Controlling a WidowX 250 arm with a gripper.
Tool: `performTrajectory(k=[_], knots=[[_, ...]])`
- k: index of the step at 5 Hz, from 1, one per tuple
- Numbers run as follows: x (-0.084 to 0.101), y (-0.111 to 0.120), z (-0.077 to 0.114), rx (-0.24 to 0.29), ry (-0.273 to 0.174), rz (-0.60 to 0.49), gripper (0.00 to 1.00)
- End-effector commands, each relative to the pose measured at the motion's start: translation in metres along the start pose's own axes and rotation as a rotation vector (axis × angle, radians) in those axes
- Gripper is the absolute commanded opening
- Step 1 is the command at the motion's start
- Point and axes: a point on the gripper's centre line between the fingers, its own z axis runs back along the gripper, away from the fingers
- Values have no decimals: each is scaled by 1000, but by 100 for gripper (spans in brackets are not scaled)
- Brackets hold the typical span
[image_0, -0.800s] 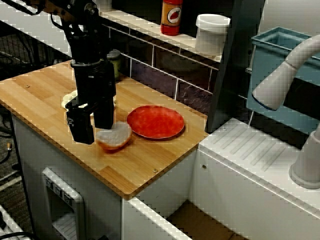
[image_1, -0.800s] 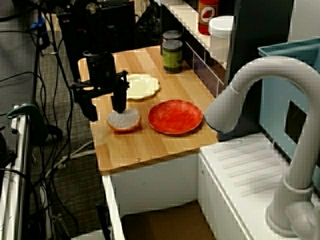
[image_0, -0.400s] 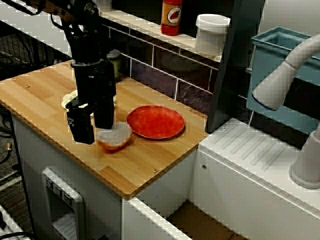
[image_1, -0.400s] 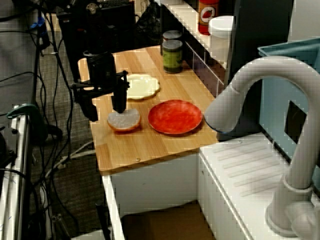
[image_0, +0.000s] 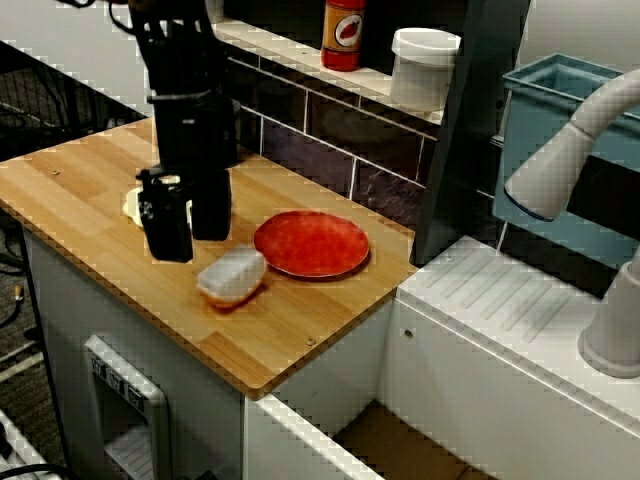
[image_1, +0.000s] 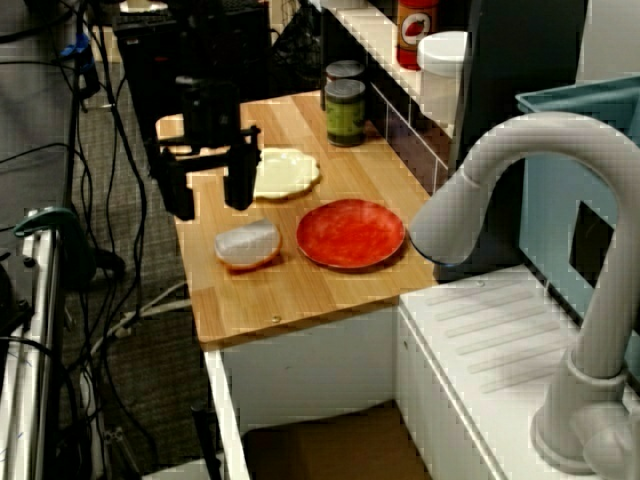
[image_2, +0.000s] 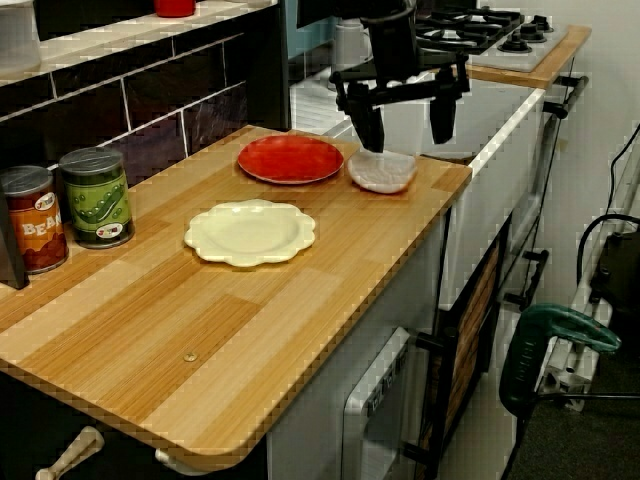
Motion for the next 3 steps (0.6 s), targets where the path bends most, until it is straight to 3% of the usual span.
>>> performTrajectory(k=[1,2,3], knots=[[-9,11,22,-10,-5,78,100],[-10,12,23,-21,-5,126,100],[-9,10,19,-35,-10,106,100]])
